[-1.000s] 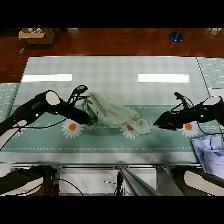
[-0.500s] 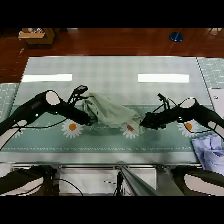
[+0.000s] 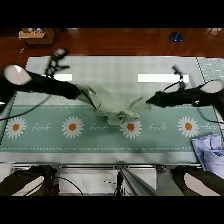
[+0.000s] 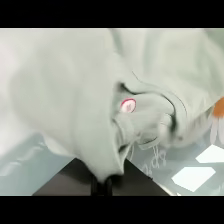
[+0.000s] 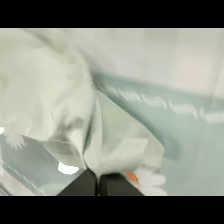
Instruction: Fold the shirts.
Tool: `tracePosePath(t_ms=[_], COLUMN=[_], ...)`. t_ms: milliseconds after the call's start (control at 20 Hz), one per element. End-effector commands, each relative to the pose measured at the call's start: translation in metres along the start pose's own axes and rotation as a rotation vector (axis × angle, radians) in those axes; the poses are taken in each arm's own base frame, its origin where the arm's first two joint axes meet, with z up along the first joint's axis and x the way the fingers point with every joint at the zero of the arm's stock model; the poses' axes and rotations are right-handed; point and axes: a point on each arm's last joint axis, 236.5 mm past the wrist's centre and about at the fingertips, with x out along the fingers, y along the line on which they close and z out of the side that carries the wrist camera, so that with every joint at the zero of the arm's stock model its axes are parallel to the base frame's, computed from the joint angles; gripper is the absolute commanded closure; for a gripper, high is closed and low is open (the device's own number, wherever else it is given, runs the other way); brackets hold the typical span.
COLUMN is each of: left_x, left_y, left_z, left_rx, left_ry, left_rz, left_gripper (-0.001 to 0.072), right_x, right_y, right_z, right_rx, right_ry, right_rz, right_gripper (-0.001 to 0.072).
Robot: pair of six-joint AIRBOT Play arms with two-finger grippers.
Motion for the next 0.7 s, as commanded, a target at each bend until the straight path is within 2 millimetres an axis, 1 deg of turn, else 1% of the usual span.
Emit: tracePosePath(t_ms=[0, 100, 200, 250, 350, 500, 600, 650], left_x=[-0.104, -0.161, -0.214, -0.237, -0.283, -0.353, -0.391, -0.407], left_y=[0.009, 0.004, -0.008, -0.015, -0.04, -0.092, -0.127, -0.147], left_z=[0.062, 0.082, 0.095, 0.099, 0.107, 0.116, 0.117, 0.115], left_rx=[0.055, 0.092, 0.136, 0.161, 0.223, 0.324, 0.384, 0.414], left_ry=[-0.23, -0.334, -0.433, -0.473, -0.576, -0.75, -0.85, -0.896], left_rz=[0.117, 0.178, 0.243, 0.275, 0.319, 0.342, 0.335, 0.315], left_gripper=[0.0674, 0.0675, 0.0675, 0.0675, 0.0675, 0.0675, 0.0675, 0.0675], right_x=[-0.108, -0.172, -0.226, -0.251, -0.29, -0.338, -0.366, -0.379], right_y=[0.059, 0.085, 0.107, 0.119, 0.149, 0.205, 0.241, 0.259], right_z=[0.062, 0.085, 0.098, 0.101, 0.106, 0.108, 0.1, 0.094], right_rx=[-0.18, -0.245, -0.301, -0.33, -0.388, -0.47, -0.538, -0.568], right_ry=[-0.308, -0.478, -0.614, -0.674, -0.775, -0.918, -0.997, -1.036], right_rz=[-0.016, -0.067, -0.132, -0.157, -0.179, -0.152, -0.147, -0.14], right_gripper=[0.0687, 0.0688, 0.0688, 0.0688, 0.0688, 0.0688, 0.0689, 0.0689])
